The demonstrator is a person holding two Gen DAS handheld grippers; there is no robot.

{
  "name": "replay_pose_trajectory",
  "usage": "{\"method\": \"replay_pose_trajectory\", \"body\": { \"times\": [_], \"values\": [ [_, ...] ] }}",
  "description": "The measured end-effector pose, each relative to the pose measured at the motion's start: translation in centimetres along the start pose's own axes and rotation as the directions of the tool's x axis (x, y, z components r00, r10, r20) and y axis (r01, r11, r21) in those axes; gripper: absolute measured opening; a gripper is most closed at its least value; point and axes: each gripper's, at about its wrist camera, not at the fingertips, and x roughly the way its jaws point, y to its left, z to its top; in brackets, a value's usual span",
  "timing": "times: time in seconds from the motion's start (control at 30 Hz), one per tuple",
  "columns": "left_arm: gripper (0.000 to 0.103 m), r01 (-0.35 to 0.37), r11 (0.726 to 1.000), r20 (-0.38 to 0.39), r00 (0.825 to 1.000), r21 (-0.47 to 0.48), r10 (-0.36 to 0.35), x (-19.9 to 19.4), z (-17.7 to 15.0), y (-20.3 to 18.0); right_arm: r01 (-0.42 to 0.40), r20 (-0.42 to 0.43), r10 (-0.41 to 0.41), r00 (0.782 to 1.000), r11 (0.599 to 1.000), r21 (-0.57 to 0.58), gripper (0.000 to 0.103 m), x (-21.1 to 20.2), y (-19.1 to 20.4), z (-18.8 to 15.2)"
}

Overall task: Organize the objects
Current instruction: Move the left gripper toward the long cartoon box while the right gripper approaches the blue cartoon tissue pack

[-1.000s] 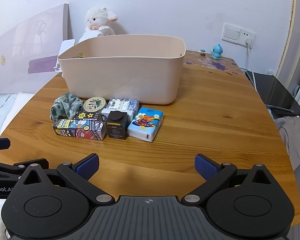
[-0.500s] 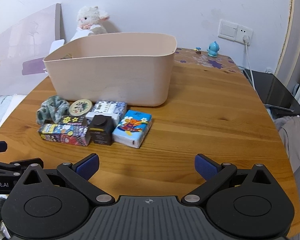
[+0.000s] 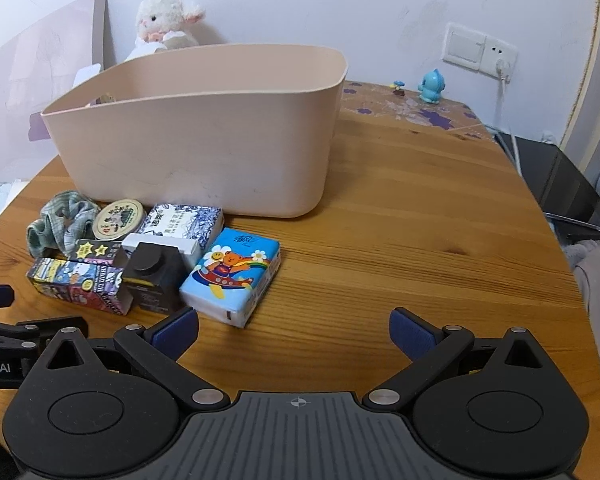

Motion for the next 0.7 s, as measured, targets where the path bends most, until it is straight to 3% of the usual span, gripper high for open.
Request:
{"method": "replay_pose_trajectory", "body": {
  "times": [0.4,0.7],
  "values": [
    [0.103,0.024,0.996,0.001,1.0,-0.086,-0.024,2.8,1.0,0.5,-0.044,-0.055,0.042,0.998,0.999,-0.031,0.103,3.9,1.5,0.3],
    [0.103,-0.087,0.992,0.024,0.996,-0.094,0.09,3.5,1.4,0.9,-0.041,-0.037,0.04,0.999,0.999,-0.023,0.103,4.6,2.3,0.8]
  ]
}}
